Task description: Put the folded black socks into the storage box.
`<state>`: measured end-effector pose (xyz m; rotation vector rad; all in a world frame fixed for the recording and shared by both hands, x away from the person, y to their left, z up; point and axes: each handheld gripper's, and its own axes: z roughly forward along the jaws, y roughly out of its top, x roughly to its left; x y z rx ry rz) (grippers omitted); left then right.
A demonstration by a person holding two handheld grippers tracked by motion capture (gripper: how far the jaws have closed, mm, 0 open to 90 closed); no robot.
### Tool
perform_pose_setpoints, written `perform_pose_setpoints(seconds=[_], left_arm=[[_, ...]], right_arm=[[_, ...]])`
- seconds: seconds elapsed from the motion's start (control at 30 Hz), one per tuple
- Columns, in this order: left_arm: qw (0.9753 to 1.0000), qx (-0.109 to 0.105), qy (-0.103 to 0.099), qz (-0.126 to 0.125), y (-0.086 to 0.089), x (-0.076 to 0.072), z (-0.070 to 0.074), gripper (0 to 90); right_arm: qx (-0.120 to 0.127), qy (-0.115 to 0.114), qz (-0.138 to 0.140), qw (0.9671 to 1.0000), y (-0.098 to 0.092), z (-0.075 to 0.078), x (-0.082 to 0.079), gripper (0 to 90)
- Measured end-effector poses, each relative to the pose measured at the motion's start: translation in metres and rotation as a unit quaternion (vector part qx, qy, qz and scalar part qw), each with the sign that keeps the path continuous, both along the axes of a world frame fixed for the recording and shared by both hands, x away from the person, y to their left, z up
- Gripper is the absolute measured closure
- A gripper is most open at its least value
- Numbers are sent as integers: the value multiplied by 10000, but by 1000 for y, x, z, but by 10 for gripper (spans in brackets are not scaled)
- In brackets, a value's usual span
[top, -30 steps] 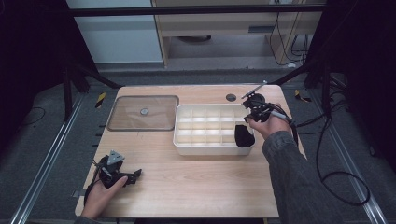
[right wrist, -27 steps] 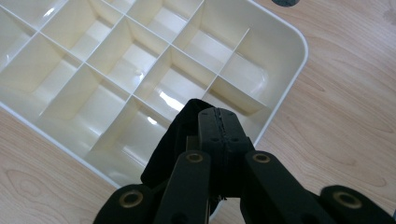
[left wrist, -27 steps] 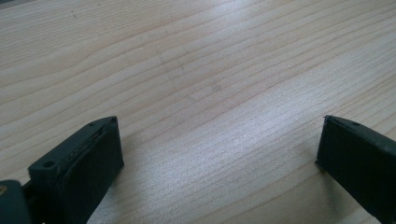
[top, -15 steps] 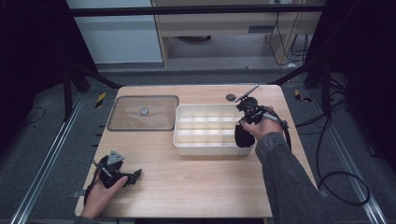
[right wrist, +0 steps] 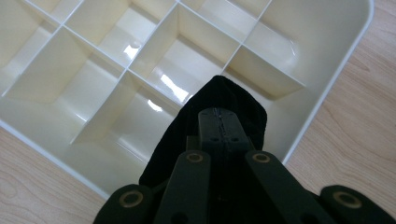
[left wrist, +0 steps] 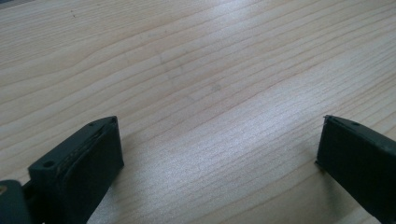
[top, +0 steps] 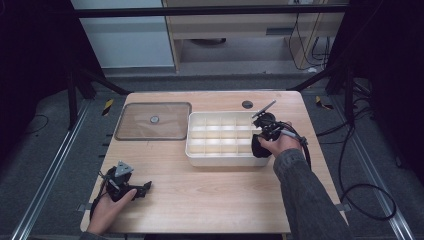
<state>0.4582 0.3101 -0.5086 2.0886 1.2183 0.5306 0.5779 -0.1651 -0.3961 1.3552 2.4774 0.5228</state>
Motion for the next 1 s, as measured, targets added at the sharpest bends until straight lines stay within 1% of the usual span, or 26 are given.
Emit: perform_pose_setpoints(seconds=[0.07, 0.1, 0.17, 0.23, 0.4, 0.57, 0.6, 0.63, 0.67, 0.77, 0.87, 0.93, 1.0], left_arm=[[10000, 2, 0, -1, 0, 0, 0, 0], [10000, 5, 0, -2, 0, 0, 0, 0], [10000, 4, 0, -2, 0, 0, 0, 0], [10000, 6, 1, -3, 0, 0, 0, 0], [10000, 5, 2, -2, 0, 0, 0, 0], [10000, 4, 0, -2, 0, 0, 0, 0], [10000, 5, 1, -3, 0, 0, 0, 0], [10000, 6, 1, -2, 0, 0, 0, 0], [10000, 5, 2, -2, 0, 0, 0, 0], [10000, -12, -5, 6, 0, 0, 0, 0], [10000, -9, -4, 7, 0, 0, 0, 0], [10000, -8, -4, 6, 0, 0, 0, 0], [10000, -9, -3, 7, 0, 0, 0, 0]], right_arm=[[1, 23, -23, 10000, -1, -1, -1, 900], [-37, 7, 15, 10000, -2, -3, -1, 900], [-68, 40, -4, 10000, -3, -6, -2, 900], [-33, 64, -26, 10000, -5, -8, -3, 900], [-124, 55, 26, 9999, -5, -11, -6, 900], [-109, 65, 87, 9999, -6, -16, -9, 900], [-102, 90, 83, 9999, -6, -16, -10, 900], [-41, 145, 64, 9999, -6, -18, -11, 900], [-68, 137, 99, 9998, -7, -20, -12, 900], [13, 181, 85, 9998, -9, -23, -14, 900], [-16, 219, 125, 9997, -9, -27, -15, 900], [7, 256, 77, 9996, -9, -28, -16, 900], [19, 272, 97, 9996, -10, -29, -16, 900]])
